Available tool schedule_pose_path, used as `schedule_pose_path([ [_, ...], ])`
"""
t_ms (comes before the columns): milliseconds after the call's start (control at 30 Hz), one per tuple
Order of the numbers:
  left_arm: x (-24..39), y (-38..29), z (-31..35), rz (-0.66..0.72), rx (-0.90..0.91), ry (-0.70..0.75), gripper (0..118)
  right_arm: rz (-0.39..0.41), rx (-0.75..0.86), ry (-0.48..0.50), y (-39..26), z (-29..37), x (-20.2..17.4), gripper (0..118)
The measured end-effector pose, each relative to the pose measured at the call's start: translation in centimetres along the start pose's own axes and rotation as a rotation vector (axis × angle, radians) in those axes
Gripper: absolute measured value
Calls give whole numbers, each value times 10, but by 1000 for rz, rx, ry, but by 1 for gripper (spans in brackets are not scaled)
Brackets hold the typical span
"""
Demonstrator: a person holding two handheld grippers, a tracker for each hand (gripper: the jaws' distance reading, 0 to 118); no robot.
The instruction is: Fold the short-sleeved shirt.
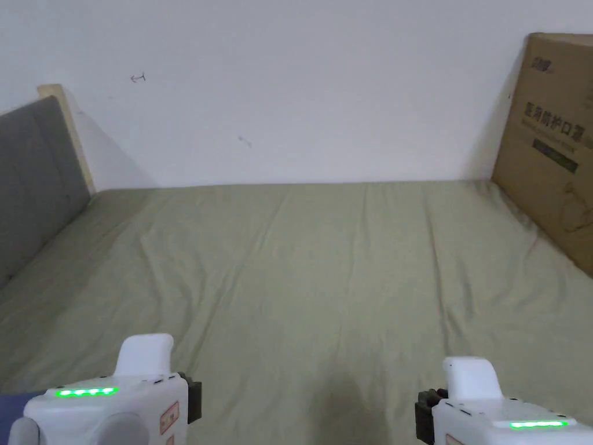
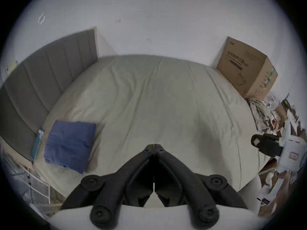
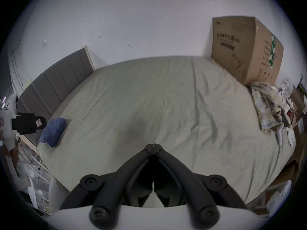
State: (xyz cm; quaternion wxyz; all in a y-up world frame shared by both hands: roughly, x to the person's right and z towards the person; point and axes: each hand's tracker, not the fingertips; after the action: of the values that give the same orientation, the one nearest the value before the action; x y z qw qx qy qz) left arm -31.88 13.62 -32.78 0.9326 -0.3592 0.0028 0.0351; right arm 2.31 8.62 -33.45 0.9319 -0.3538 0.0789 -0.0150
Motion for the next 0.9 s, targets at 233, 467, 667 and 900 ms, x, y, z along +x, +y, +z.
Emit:
schedule_pose_path([
  [233, 42, 38, 50, -76, 255, 87, 0, 19, 267, -66, 37, 49, 5, 0],
  [467, 69, 54, 97, -112, 480, 140, 0, 86, 542, -131, 71, 106, -14, 0],
  [667, 84, 56, 118, -145, 576, 170, 0, 74, 607, -115, 80, 129, -21, 0],
  [900, 89, 56, 123, -131, 613, 166, 0, 69, 608, -124, 86, 125, -23, 0],
])
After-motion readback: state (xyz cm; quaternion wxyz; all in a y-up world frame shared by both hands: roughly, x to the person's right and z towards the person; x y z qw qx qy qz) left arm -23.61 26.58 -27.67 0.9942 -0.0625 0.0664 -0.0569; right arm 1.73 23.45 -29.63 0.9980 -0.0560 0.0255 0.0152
